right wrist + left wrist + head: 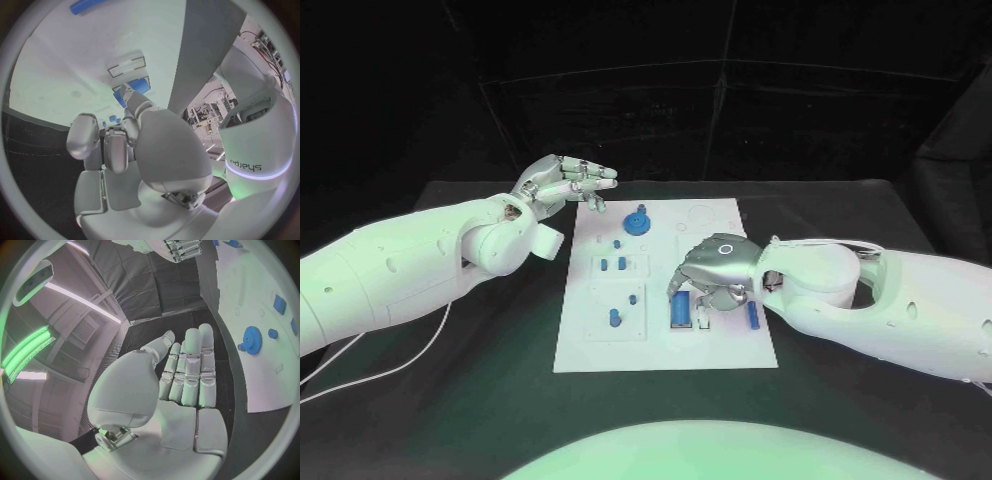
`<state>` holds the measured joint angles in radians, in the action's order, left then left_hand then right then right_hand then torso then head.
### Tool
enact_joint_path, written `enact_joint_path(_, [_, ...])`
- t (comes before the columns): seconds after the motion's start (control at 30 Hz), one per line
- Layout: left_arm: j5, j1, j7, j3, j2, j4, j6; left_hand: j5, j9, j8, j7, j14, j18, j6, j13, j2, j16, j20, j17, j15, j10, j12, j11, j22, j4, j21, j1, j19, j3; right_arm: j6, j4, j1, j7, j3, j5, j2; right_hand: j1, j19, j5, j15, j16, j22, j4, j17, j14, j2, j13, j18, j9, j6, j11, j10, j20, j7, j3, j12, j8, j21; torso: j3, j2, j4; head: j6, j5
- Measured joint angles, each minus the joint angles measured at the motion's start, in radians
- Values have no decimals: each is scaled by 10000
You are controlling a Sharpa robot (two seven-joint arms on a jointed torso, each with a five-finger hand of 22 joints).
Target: Assemble the parts on the task board
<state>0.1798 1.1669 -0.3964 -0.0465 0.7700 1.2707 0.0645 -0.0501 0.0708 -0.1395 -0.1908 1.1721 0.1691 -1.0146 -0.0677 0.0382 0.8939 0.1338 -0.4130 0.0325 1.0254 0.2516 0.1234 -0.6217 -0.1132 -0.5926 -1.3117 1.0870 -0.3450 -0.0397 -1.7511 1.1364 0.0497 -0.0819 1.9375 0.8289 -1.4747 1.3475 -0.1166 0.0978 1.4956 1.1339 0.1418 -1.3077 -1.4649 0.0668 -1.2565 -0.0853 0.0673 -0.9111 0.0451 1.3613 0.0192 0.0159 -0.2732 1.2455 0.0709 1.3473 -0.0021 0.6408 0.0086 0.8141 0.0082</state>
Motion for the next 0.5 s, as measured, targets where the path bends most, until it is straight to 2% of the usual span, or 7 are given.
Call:
enact_joint_path(0.07, [0, -3, 0, -1, -6, -1, -10, 0, 0, 0, 0, 0, 0, 0, 0, 0, 0, 0, 0, 0, 0, 0, 0, 0, 0, 0, 0, 0, 0, 46, 15, 7, 11, -159, 175, -101, 125, 0, 25, 45, 0, 0, 0, 0, -19, 66, 1, 0, -4, 146, 73, 72, 0, -49, -1, -6, -15, 0, -1, -1, 3, -1, 2])
enact_joint_path(0.3, [0, -6, 8, -4, -5, -21, -33, 0, 0, 0, 0, 0, 1, 0, 0, 0, 0, 0, -1, 0, 0, 0, 0, 7, 0, 0, 0, 0, 0, 158, 143, 1, -7, -499, 506, -338, 226, 36, 25, 45, 0, 10, 0, 1, -19, 64, 9, 1, -3, 147, 95, 53, -36, -50, -1, 8, -15, 0, -6, 3, 5, 22, 33])
enact_joint_path(0.5, [0, -7, 25, -7, -4, -35, -57, 0, 0, 0, 0, 0, 0, 0, 0, 0, 0, 0, -1, 0, 0, 0, 0, 7, 0, 0, 0, 0, 0, 186, 235, 20, -30, -612, 646, -459, 225, 2, 18, 44, 0, 10, 43, 1, -19, 64, 28, 1, 1, 147, 126, 55, -69, -50, -46, 43, -15, 0, -6, 11, -5, 43, 36])
